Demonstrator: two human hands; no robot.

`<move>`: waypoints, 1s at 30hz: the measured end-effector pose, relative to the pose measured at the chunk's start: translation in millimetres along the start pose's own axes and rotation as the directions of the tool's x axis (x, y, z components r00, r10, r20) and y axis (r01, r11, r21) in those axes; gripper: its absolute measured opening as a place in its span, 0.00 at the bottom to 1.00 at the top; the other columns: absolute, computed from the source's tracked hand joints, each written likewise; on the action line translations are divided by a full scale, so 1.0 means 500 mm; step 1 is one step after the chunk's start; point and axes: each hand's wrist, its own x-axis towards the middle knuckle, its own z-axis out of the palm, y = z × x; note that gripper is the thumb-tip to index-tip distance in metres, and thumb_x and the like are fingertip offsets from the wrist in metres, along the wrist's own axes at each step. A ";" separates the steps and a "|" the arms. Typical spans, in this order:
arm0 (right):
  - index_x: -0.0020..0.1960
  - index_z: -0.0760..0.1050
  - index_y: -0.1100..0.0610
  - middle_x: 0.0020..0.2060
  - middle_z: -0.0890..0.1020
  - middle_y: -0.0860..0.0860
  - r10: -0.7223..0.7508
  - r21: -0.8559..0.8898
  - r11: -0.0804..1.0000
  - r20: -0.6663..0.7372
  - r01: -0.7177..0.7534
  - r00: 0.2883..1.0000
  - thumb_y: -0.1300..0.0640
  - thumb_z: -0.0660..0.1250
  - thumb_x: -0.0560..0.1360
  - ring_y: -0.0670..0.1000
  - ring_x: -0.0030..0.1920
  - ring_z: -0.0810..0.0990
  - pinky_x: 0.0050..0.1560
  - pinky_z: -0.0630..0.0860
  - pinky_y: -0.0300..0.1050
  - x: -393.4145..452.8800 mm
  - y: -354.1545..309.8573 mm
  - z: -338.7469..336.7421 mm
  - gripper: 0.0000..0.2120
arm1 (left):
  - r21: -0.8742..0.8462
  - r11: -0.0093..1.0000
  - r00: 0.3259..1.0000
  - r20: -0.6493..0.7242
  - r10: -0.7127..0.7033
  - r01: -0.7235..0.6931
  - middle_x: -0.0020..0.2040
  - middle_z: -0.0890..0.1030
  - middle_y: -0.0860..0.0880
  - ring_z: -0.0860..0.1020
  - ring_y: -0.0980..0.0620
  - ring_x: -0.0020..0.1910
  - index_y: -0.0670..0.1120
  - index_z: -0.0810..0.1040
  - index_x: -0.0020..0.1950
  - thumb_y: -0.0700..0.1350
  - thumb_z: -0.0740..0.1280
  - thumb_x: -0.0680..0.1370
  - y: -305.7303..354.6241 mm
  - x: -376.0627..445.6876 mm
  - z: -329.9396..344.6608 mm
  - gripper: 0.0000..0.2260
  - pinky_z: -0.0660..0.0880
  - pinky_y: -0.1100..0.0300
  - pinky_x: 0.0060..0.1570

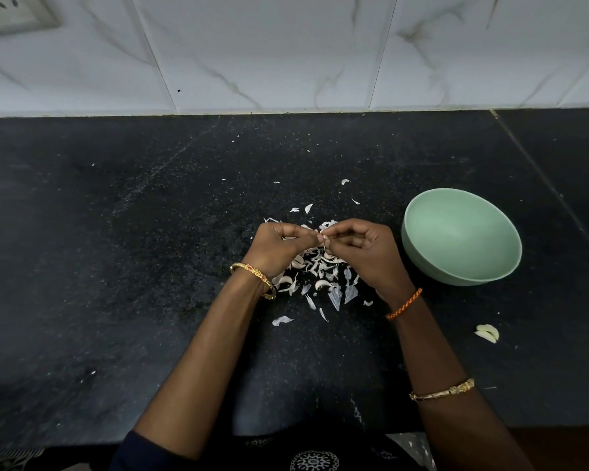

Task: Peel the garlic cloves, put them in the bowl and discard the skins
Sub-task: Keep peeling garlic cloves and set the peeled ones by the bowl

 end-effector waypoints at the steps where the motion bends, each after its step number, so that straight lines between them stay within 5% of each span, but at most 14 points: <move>1: 0.43 0.81 0.56 0.39 0.84 0.51 -0.006 -0.014 1.000 0.000 0.006 1.000 0.72 0.70 0.71 0.46 0.39 0.82 0.45 0.80 0.40 0.000 -0.001 0.000 0.11 | 0.002 1.000 1.000 -0.004 -0.009 0.009 0.32 0.81 0.54 0.76 0.67 0.28 0.34 0.82 0.47 0.37 0.71 0.73 0.001 0.000 0.002 0.06 0.70 0.76 0.32; 8: 0.45 0.81 0.58 0.39 0.84 0.50 -0.028 0.002 1.000 0.007 0.028 1.000 0.72 0.70 0.70 0.46 0.40 0.82 0.46 0.81 0.41 -0.002 -0.008 0.004 0.11 | 0.008 0.994 0.994 -0.005 -0.107 0.107 0.17 0.65 0.59 0.62 0.61 0.16 0.42 0.77 0.36 0.38 0.67 0.77 0.011 0.003 0.013 0.09 0.60 0.72 0.19; 12: 0.44 0.80 0.58 0.38 0.84 0.50 0.002 0.179 0.984 -0.012 0.001 1.000 0.74 0.68 0.71 0.48 0.39 0.82 0.43 0.81 0.41 -0.004 -0.006 0.007 0.12 | -0.062 0.973 0.975 -0.008 -0.224 0.223 0.22 0.62 0.54 0.57 0.60 0.17 0.40 0.75 0.42 0.43 0.66 0.77 0.002 0.010 0.014 0.07 0.54 0.70 0.18; 16: 0.45 0.79 0.59 0.39 0.83 0.53 0.084 0.347 0.935 -0.023 -0.071 0.996 0.73 0.67 0.73 0.49 0.39 0.80 0.42 0.78 0.39 -0.005 -0.005 0.012 0.10 | -0.081 0.958 0.961 -0.003 -0.276 0.275 0.40 0.68 0.45 0.58 0.60 0.18 0.45 0.73 0.35 0.44 0.66 0.76 0.000 0.006 0.015 0.10 0.53 0.71 0.20; 19: 0.45 0.77 0.60 0.37 0.82 0.50 0.160 0.529 0.840 -0.027 -0.122 0.987 0.73 0.63 0.74 0.46 0.39 0.79 0.40 0.77 0.38 -0.003 -0.013 0.012 0.09 | -0.056 0.961 0.960 -0.054 -0.275 0.272 0.40 0.69 0.44 0.59 0.59 0.17 0.45 0.71 0.34 0.44 0.66 0.72 0.002 0.003 0.011 0.08 0.54 0.71 0.19; 22: 0.46 0.76 0.60 0.37 0.82 0.49 0.187 0.593 0.789 0.017 -0.160 0.982 0.71 0.61 0.76 0.45 0.38 0.78 0.39 0.77 0.38 0.000 -0.021 0.007 0.09 | -0.001 0.976 0.973 -0.083 -0.215 0.216 0.33 0.69 0.44 0.59 0.58 0.19 0.43 0.73 0.29 0.43 0.65 0.75 -0.001 0.006 0.008 0.14 0.56 0.70 0.18; 26: 0.47 0.76 0.57 0.42 0.85 0.51 0.242 0.590 0.769 0.090 -0.248 0.966 0.67 0.61 0.77 0.47 0.42 0.83 0.40 0.79 0.39 0.002 -0.026 0.000 0.08 | 0.026 0.999 0.993 -0.111 0.033 -0.031 0.28 0.73 0.50 0.67 0.61 0.24 0.40 0.75 0.32 0.40 0.69 0.75 -0.006 0.004 0.009 0.12 0.67 0.71 0.26; 30: 0.51 0.77 0.59 0.39 0.85 0.52 0.238 0.561 0.786 0.114 -0.260 0.965 0.67 0.61 0.77 0.46 0.40 0.83 0.40 0.79 0.37 -0.002 -0.023 -0.004 0.08 | 0.108 0.968 0.968 -0.085 0.237 -0.227 0.38 0.79 0.55 0.76 0.63 0.38 0.48 0.79 0.41 0.38 0.71 0.74 -0.001 0.001 0.007 0.06 0.73 0.68 0.41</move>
